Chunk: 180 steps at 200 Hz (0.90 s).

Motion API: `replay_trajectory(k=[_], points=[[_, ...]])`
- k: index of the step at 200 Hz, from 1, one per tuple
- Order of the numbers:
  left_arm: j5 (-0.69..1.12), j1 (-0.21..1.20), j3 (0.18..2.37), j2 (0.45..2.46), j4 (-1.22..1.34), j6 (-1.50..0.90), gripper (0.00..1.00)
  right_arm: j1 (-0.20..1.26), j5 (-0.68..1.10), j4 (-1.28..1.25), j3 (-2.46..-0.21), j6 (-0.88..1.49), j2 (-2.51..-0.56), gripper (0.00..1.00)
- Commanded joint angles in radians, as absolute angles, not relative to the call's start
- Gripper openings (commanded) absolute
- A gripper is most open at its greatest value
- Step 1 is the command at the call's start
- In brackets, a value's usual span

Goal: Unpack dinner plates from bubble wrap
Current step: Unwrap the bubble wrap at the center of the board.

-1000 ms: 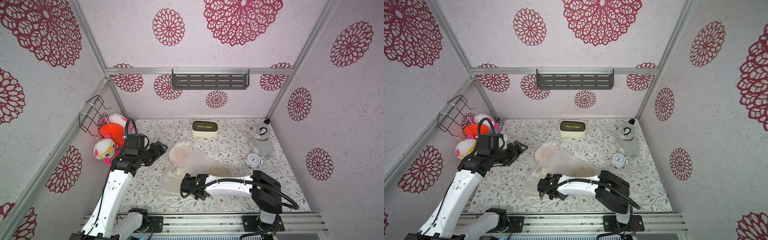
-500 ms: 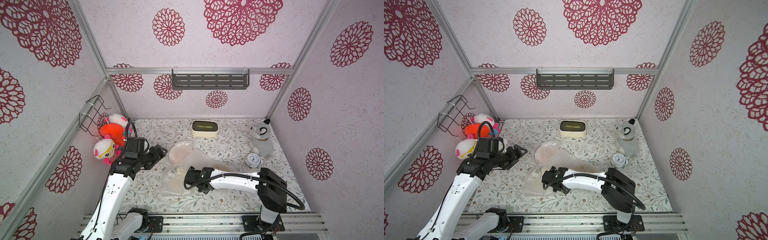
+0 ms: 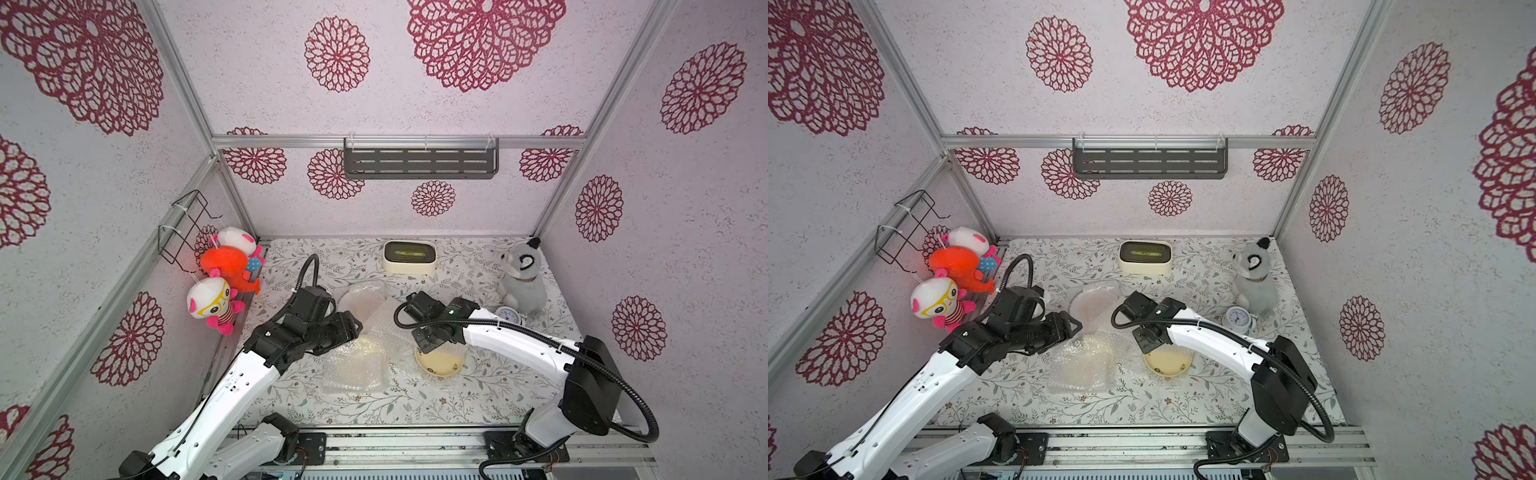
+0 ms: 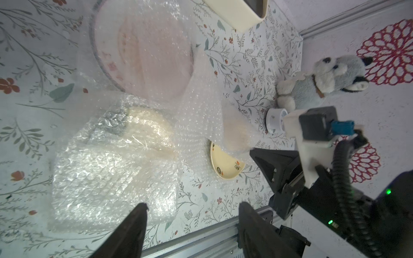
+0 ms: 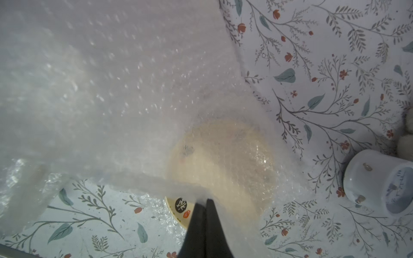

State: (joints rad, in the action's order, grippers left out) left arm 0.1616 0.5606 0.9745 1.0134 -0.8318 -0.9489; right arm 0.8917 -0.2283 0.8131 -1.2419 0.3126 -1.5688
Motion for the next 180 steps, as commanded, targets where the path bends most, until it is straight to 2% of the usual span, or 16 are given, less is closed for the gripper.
replay_trajectory(k=[1,38,115,180], points=[[0.085,0.64,0.971,1.045,-0.784,-0.99,0.63,0.853,-0.165,0.803,-1.232,0.296,-1.539,0.0],[0.081,0.708,0.96,1.114,-0.741,-0.987,0.45,0.824,-0.162,0.802,-1.256,0.278,-1.56,0.0],[0.134,0.771,1.031,1.408,-0.549,-0.976,0.4,0.792,-0.135,0.807,-1.26,0.262,-1.556,0.0],[0.173,0.774,1.161,1.614,-0.497,-0.953,0.39,0.756,0.029,0.778,-1.211,0.222,-1.499,0.0]])
